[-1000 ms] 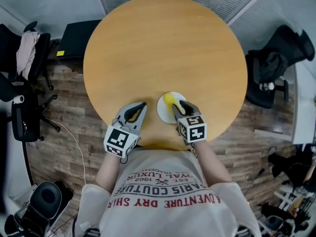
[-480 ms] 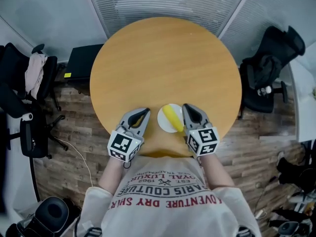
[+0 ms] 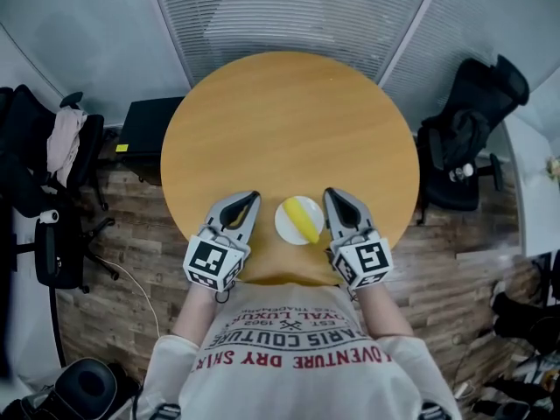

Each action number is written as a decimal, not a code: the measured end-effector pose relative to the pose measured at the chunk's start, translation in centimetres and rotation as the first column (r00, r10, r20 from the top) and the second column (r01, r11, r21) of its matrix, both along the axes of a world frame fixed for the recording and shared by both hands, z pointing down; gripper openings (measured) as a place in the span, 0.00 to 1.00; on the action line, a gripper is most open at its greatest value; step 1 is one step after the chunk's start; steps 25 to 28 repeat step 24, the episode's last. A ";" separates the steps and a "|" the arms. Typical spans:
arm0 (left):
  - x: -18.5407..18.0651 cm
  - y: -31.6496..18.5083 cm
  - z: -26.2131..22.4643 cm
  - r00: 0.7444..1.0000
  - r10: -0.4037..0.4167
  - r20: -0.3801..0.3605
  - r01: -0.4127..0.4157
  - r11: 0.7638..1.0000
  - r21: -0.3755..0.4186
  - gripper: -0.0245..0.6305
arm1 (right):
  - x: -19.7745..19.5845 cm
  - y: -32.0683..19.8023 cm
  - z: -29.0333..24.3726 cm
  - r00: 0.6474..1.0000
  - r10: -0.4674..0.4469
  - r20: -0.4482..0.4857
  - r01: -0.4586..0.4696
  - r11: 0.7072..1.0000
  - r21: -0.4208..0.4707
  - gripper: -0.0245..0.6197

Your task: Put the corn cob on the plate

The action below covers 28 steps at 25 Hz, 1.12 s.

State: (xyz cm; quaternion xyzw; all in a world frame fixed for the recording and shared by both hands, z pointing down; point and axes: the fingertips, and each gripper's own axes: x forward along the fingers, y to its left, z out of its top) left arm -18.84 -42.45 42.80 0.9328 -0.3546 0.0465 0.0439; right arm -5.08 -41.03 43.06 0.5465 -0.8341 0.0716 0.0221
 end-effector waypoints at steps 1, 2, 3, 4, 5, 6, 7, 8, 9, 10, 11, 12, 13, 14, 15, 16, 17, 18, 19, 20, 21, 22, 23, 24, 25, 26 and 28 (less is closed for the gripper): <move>-0.1 0.0 0.0 1.000 -0.008 -0.003 0.008 1.000 0.000 0.09 | 0.0 0.0 -0.1 1.000 -0.002 -0.003 0.002 1.000 0.005 0.08; -0.2 0.0 -0.1 1.000 -0.013 -0.007 0.013 1.000 0.000 0.09 | -0.2 0.0 -0.2 1.000 -0.004 -0.005 0.004 1.000 0.008 0.08; -0.3 0.0 -0.1 1.000 -0.016 -0.011 0.016 1.000 -0.001 0.09 | -0.3 0.1 -0.3 1.000 -0.006 -0.009 0.007 1.000 0.011 0.08; -0.4 0.1 -0.2 1.000 -0.017 -0.015 0.017 1.000 -0.001 0.09 | -0.5 0.1 -0.4 1.000 -0.009 -0.013 0.009 1.000 0.013 0.08; -0.4 0.1 -0.3 1.000 -0.019 -0.018 0.019 1.000 0.000 0.09 | -0.6 0.1 -0.5 1.000 -0.011 -0.018 0.012 1.000 0.015 0.08; -0.4 0.2 -0.4 1.000 -0.021 -0.020 0.021 1.000 0.003 0.09 | -0.7 0.1 -0.5 1.000 -0.013 -0.022 0.013 1.000 0.017 0.08; -0.5 0.3 -0.5 1.000 -0.023 -0.021 0.023 1.000 0.006 0.09 | -0.8 0.1 -0.5 1.000 -0.013 -0.024 0.013 1.000 0.018 0.08; -0.6 0.3 -0.6 0.999 -0.026 -0.021 0.026 1.000 0.008 0.09 | -0.9 0.1 -0.5 1.000 -0.012 -0.026 0.013 1.000 0.017 0.08; -0.8 0.4 -0.7 0.999 -0.028 -0.021 0.028 1.000 0.009 0.09 | -1.0 0.1 -0.5 1.000 -0.010 -0.027 0.011 1.000 0.016 0.08; -1.0 0.4 -0.7 0.999 -0.030 -0.022 0.030 0.999 0.010 0.09 | -1.2 0.1 -0.4 1.000 -0.009 -0.027 0.009 1.000 0.014 0.08; -1.2 0.4 -0.7 0.999 -0.033 -0.023 0.033 0.999 0.010 0.09 | -1.3 0.0 -0.4 1.000 -0.008 -0.028 0.008 1.000 0.013 0.08; -1.4 0.3 -0.8 0.999 -0.036 -0.024 0.037 0.999 0.011 0.09 | -1.5 0.0 -0.3 1.000 -0.009 -0.029 0.009 1.000 0.013 0.08; -1.5 0.3 -0.8 0.999 -0.040 -0.025 0.040 0.999 0.012 0.09 | -1.6 0.0 -0.3 0.999 -0.011 -0.031 0.012 1.000 0.014 0.08; -1.7 0.3 -0.7 0.999 -0.043 -0.025 0.043 0.999 0.012 0.09 | -1.8 0.0 -0.3 0.999 -0.014 -0.035 0.014 1.000 0.015 0.08; -1.8 0.2 -0.7 0.999 -0.046 -0.025 0.046 0.999 0.011 0.09 | -1.9 0.0 -0.3 0.999 -0.017 -0.038 0.017 1.000 0.017 0.08; -2.0 0.1 -0.6 0.999 -0.048 -0.025 0.049 0.999 0.009 0.09 | -2.1 -0.1 -0.2 0.999 -0.019 -0.042 0.020 1.000 0.016 0.08; -2.1 0.1 -0.5 0.998 -0.051 -0.025 0.051 0.999 0.005 0.09 | -2.2 -0.1 -0.2 0.999 -0.021 -0.044 0.022 1.000 0.014 0.08; -2.2 0.0 -0.4 0.998 -0.052 -0.026 0.052 0.999 0.001 0.09 | -2.3 -0.1 -0.1 0.999 -0.022 -0.047 0.023 1.000 0.011 0.08; -2.2 0.0 -0.3 0.998 -0.053 -0.028 0.053 0.999 -0.003 0.09 | -2.4 -0.1 -0.1 0.999 -0.023 -0.049 0.023 1.000 0.008 0.08; -2.3 0.0 -0.3 0.998 -0.053 -0.031 0.053 0.999 -0.007 0.09 | -2.4 -0.1 0.0 0.998 -0.022 -0.050 0.022 1.000 0.004 0.08; -2.3 -0.1 -0.3 0.998 -0.054 -0.035 0.053 0.999 -0.009 0.09 | -2.4 -0.2 0.0 0.998 -0.022 -0.051 0.022 1.000 0.000 0.08; -2.4 -0.1 -0.4 0.998 -0.054 -0.037 0.054 0.999 -0.010 0.09 | -2.4 -0.2 0.1 0.998 -0.024 -0.052 0.024 1.000 -0.003 0.08; -2.4 -0.2 -0.5 0.998 -0.055 -0.039 0.054 0.998 -0.010 0.09 | -2.5 -0.2 0.1 0.998 -0.025 -0.052 0.025 1.000 -0.004 0.08; -2.5 -0.2 -0.5 0.998 -0.056 -0.040 0.055 0.998 -0.010 0.09 | -2.6 -0.2 0.1 0.998 -0.027 -0.053 0.027 1.000 -0.006 0.08; -2.5 -0.2 -0.5 0.998 -0.056 -0.040 0.055 0.998 -0.010 0.09 | -2.6 -0.2 0.1 0.998 -0.027 -0.053 0.027 1.000 -0.006 0.08; -2.5 -0.2 -0.5 0.998 -0.056 -0.040 0.055 0.998 -0.010 0.09 | -2.6 -0.2 0.1 0.998 -0.027 -0.053 0.027 1.000 -0.006 0.08; -2.5 -0.2 -0.5 0.998 -0.056 -0.040 0.055 0.998 -0.010 0.09 | -2.6 -0.2 0.1 0.998 -0.027 -0.053 0.027 1.000 -0.006 0.08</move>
